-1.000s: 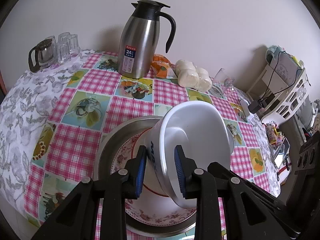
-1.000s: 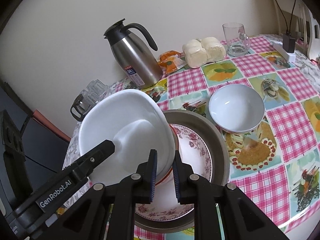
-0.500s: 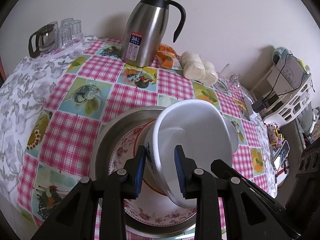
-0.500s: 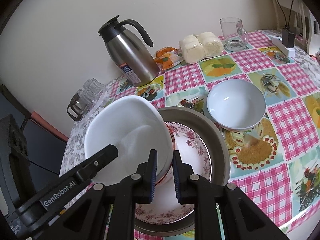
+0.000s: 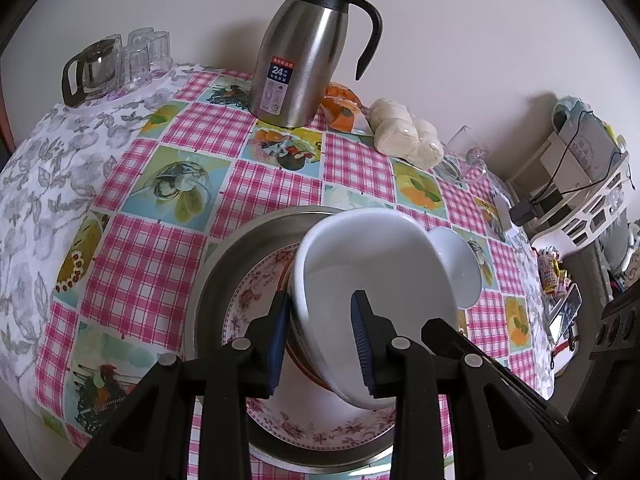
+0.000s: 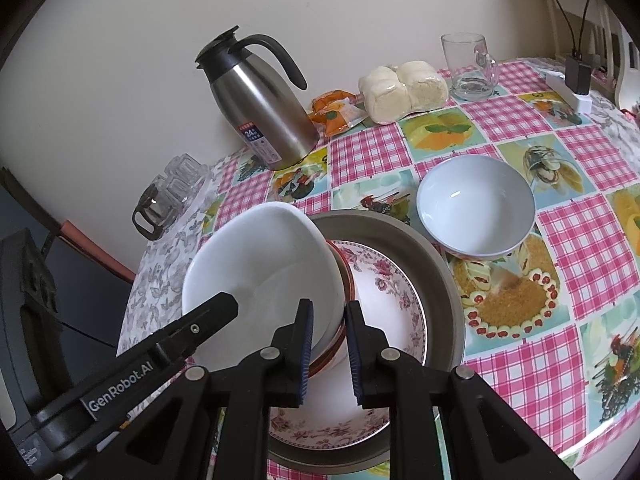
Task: Organize plates and bowls
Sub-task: 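Lower the square bowl into the red-rimmed bowl with both grippers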
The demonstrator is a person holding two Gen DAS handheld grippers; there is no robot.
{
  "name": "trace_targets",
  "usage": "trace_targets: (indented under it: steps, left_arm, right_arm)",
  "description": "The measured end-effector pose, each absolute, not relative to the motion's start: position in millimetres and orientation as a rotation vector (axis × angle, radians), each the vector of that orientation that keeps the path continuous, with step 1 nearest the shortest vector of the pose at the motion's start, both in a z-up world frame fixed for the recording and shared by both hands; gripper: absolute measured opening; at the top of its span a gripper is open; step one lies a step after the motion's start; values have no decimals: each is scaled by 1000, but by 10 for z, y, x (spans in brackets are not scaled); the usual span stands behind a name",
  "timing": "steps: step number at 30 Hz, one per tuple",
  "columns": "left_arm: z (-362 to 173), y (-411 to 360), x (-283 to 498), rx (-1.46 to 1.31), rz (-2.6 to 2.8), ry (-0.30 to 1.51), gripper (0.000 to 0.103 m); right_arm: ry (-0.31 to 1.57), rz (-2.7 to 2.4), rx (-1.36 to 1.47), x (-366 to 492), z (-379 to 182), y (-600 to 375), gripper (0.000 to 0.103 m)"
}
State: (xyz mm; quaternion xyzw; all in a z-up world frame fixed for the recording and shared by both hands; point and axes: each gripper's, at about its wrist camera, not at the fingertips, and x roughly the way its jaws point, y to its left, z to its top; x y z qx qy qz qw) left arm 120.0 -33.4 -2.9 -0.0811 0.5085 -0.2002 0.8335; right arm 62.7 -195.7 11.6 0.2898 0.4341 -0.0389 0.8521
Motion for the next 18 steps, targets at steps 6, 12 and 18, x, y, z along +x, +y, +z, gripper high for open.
trace_targets:
  steps: [6,12,18]
  left_arm:
    - [-12,-323,1204,-179,-425,1072,33]
    - [-10,-319,1204,-181,-425,1073,33]
    - [3,-322,1189,-178,-420,1072,33]
  right_arm:
    - [907,-79,608,634,108,-1960,20]
    - [903,-71,623,634,92,-1982,20]
    - [904,-68,633,645,63,-1990,20]
